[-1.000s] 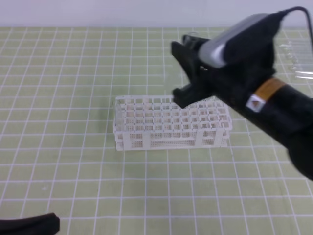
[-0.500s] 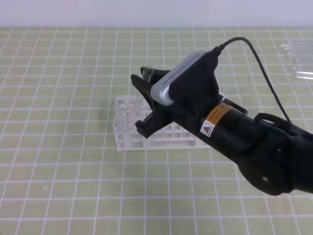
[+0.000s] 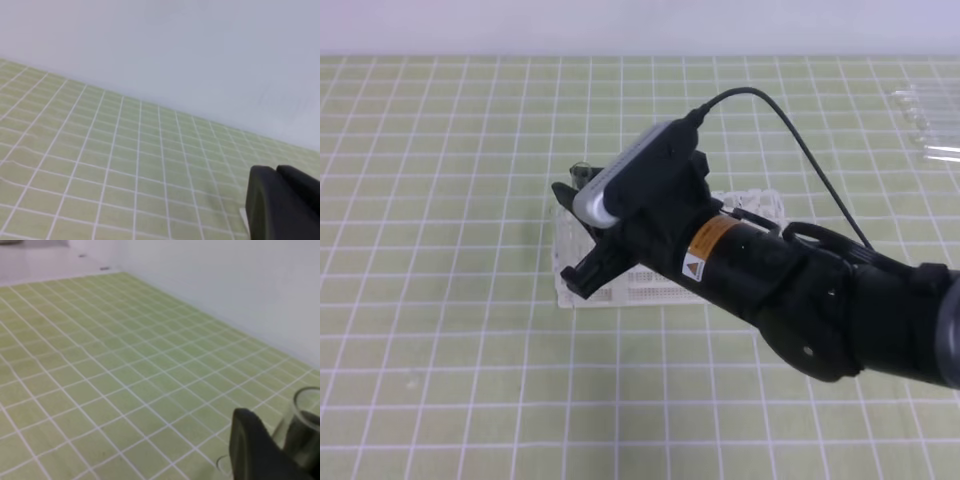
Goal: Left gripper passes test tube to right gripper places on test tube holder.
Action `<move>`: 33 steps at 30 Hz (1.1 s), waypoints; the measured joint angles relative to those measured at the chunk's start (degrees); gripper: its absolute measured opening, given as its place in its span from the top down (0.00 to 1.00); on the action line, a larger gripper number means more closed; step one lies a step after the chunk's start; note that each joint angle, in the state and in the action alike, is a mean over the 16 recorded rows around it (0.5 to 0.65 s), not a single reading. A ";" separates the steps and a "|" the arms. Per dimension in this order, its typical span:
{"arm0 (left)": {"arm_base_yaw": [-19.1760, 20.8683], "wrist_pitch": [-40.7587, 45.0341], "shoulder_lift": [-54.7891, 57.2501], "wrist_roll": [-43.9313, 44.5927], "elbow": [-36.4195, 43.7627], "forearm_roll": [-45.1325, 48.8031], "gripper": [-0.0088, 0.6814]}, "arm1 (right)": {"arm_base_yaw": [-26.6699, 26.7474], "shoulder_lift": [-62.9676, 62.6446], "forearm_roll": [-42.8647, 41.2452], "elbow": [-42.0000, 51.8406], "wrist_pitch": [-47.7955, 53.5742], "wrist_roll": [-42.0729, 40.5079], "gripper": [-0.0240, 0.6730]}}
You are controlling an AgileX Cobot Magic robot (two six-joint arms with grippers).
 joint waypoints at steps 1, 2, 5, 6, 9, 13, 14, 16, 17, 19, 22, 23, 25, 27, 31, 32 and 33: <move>0.66 -0.76 -0.84 1.26 1.26 -1.11 0.99 | 0.03 0.29 -0.09 -0.34 0.62 -0.20 0.82; 1.21 -1.49 -1.62 2.66 2.53 -2.21 0.99 | 0.06 0.56 -0.16 -0.64 1.17 -0.46 0.82; 2.16 -2.54 -3.44 6.21 5.82 -4.87 0.99 | 0.11 1.25 -0.28 -1.40 2.45 -1.34 0.82; 2.27 -2.61 -3.89 7.37 6.69 -5.60 0.99 | 0.11 1.43 -0.31 -1.62 2.81 -1.63 0.82; 2.36 -2.39 -4.62 10.36 8.48 -7.28 0.99 | 0.11 1.83 -0.43 -2.05 3.63 -2.52 0.82; 2.02 -1.15 -4.44 13.32 9.32 -8.50 0.99 | 0.11 2.32 -0.58 -2.28 4.15 -3.65 0.82; 1.86 -0.58 -4.35 13.97 9.30 -8.77 0.99 | 0.11 2.42 -0.60 -2.28 4.18 -3.89 0.82; 1.44 0.17 -4.15 15.10 9.24 -9.39 0.99 | 0.11 2.65 -0.63 -2.28 4.10 -4.23 0.82; 1.20 0.50 -4.05 15.66 9.20 -9.71 0.99 | 0.11 2.77 -0.65 -2.28 4.03 -4.34 0.82; 0.70 0.94 -3.85 16.54 9.12 -10.43 0.99 | 0.11 3.02 -0.67 -2.28 3.90 -4.42 0.82; -0.04 1.47 -3.83 17.62 9.12 -11.57 0.99 | 0.11 3.43 -0.69 -2.28 3.65 -4.46 0.82; -0.29 1.64 -3.82 17.77 9.12 -11.81 0.99 | 0.11 3.58 -0.70 -2.28 3.54 -4.47 0.82; -0.76 1.96 -3.91 18.01 9.16 -12.22 0.99 | 0.11 3.86 -0.71 -2.28 3.32 -4.50 0.82; -1.12 2.35 -3.80 17.99 9.16 -12.37 0.99 | 0.11 4.06 -0.71 -2.29 3.11 -4.53 0.82; -1.56 3.22 -3.80 16.39 9.16 -11.34 0.99 | 0.10 4.39 -0.71 -2.46 2.97 -4.56 0.82; -1.58 3.44 -3.80 15.31 9.16 -10.57 0.99 | 0.10 4.45 -0.71 -2.51 2.99 -4.57 0.82; -1.59 3.66 -3.89 14.08 9.20 -9.62 0.99 | 0.09 4.50 -0.71 -2.56 3.01 -4.57 0.82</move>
